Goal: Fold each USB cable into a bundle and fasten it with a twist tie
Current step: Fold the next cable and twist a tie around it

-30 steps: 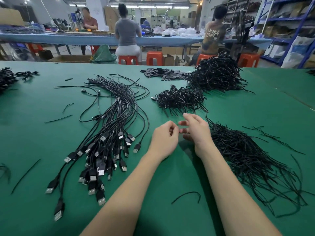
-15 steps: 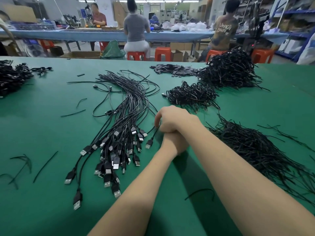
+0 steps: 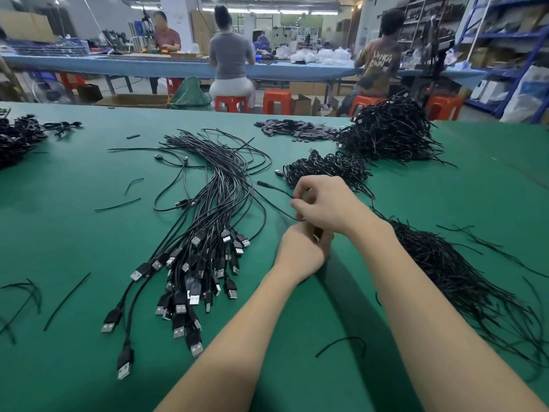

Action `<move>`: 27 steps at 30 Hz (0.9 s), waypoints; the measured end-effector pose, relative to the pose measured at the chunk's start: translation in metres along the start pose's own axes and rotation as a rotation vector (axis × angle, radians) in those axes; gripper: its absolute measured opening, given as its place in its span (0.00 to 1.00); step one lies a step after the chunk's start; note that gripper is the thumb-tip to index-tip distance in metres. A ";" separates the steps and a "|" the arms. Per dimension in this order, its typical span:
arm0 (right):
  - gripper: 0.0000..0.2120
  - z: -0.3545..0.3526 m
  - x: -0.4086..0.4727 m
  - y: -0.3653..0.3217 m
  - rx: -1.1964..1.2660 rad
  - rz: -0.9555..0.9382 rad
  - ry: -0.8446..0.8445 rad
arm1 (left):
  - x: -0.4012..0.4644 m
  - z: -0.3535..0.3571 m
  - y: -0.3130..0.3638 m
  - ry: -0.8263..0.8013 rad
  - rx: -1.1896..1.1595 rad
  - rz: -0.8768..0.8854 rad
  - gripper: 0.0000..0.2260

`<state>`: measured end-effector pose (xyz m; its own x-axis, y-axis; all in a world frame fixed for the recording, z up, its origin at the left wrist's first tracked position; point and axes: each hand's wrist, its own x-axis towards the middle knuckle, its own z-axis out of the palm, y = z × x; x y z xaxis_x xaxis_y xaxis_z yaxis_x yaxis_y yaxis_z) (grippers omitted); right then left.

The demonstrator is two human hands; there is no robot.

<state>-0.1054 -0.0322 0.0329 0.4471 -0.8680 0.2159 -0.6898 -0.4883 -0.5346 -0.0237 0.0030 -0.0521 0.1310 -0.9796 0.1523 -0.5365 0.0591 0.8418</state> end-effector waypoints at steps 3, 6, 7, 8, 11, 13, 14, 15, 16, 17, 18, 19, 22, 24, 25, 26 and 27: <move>0.06 -0.009 -0.021 0.009 0.206 0.002 0.206 | -0.001 0.000 -0.001 -0.022 0.024 0.042 0.11; 0.07 -0.013 -0.038 0.023 0.501 0.094 0.387 | 0.000 0.000 -0.001 -0.087 0.097 0.091 0.11; 0.07 -0.013 -0.041 0.027 0.572 0.144 0.414 | 0.001 -0.001 -0.001 -0.104 0.136 0.115 0.11; 0.07 -0.014 -0.043 0.031 0.620 0.199 0.431 | 0.002 0.000 -0.001 -0.117 0.191 0.148 0.11; 0.08 -0.020 -0.044 0.040 0.703 0.340 0.498 | 0.002 -0.005 0.007 -0.264 0.321 0.210 0.13; 0.08 -0.026 -0.045 0.045 0.650 0.373 0.538 | 0.003 -0.015 0.017 -0.480 0.253 0.181 0.17; 0.07 -0.029 -0.045 0.048 0.577 0.372 0.539 | 0.003 -0.020 0.021 -0.585 0.147 0.144 0.19; 0.07 -0.031 -0.045 0.050 0.490 0.368 0.527 | 0.002 -0.026 0.025 -0.661 -0.001 0.099 0.20; 0.07 -0.033 -0.045 0.051 0.413 0.360 0.505 | 0.001 -0.028 0.028 -0.688 -0.181 0.058 0.19; 0.07 -0.034 -0.046 0.051 0.362 0.349 0.474 | 0.001 -0.029 0.030 -0.656 -0.347 0.024 0.19; 0.07 -0.034 -0.046 0.050 0.344 0.332 0.435 | 0.002 -0.028 0.031 -0.572 -0.486 -0.014 0.19; 0.07 -0.034 -0.047 0.047 0.351 0.312 0.399 | 0.003 -0.027 0.032 -0.464 -0.602 -0.067 0.20; 0.05 -0.030 -0.045 0.039 0.421 0.252 0.396 | 0.011 -0.032 0.033 -0.246 -0.959 -0.245 0.20; 0.04 -0.028 -0.043 0.034 0.486 0.229 0.433 | 0.013 -0.037 0.033 -0.197 -0.989 -0.271 0.17; 0.04 -0.027 -0.042 0.032 0.523 0.216 0.427 | 0.013 -0.038 0.034 -0.195 -0.906 -0.247 0.15; 0.04 -0.025 -0.042 0.030 0.540 0.203 0.411 | 0.012 -0.038 0.036 -0.209 -0.832 -0.222 0.14; 0.05 -0.023 -0.042 0.028 0.536 0.191 0.393 | 0.011 -0.037 0.038 -0.232 -0.790 -0.190 0.14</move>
<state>-0.1562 -0.0118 0.0277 0.0365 -0.9522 0.3032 -0.3138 -0.2990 -0.9012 -0.0121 0.0011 0.0010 -0.0605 -0.9960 -0.0660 0.2293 -0.0782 0.9702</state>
